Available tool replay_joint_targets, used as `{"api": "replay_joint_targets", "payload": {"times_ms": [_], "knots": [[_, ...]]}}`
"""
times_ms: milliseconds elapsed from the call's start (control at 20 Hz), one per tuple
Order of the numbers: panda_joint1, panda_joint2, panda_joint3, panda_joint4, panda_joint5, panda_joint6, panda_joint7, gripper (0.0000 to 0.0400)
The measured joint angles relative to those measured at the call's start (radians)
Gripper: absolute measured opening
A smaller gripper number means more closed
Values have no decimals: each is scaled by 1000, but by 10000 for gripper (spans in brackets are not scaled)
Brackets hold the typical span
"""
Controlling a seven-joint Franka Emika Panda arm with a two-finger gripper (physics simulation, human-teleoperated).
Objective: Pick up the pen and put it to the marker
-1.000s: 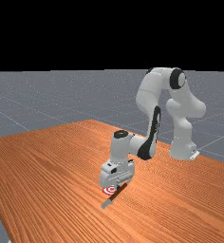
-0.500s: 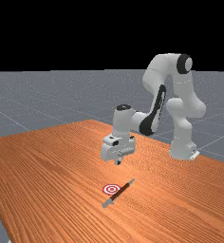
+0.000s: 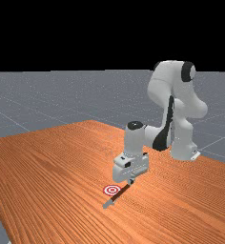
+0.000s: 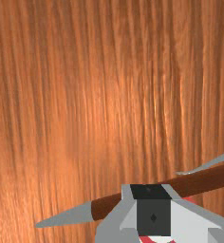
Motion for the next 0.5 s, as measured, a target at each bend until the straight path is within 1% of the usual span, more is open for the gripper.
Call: {"api": "replay_joint_targets", "payload": {"times_ms": [50, 100, 150, 200, 250, 300, 350, 400, 450, 500], "knots": [[-2, 60, 2, 26, -2, 19, 2, 0], [0, 93, -3, 13, -10, 84, 13, 0], [56, 88, -62, -39, -64, 183, 84, 0], [16, 87, -20, -37, -29, 170, 40, 0], [2, 81, -13, -55, -48, 207, -9, 0], [-12, 79, -11, -60, -49, 211, -26, 0], [-30, 77, -8, -66, -52, 216, -54, 157], [-47, 75, -7, -70, -54, 221, -76, 252], [-58, 74, -8, -73, -53, 223, -84, 310], [-13, 71, -58, -67, -67, 204, -2, 343]]}}
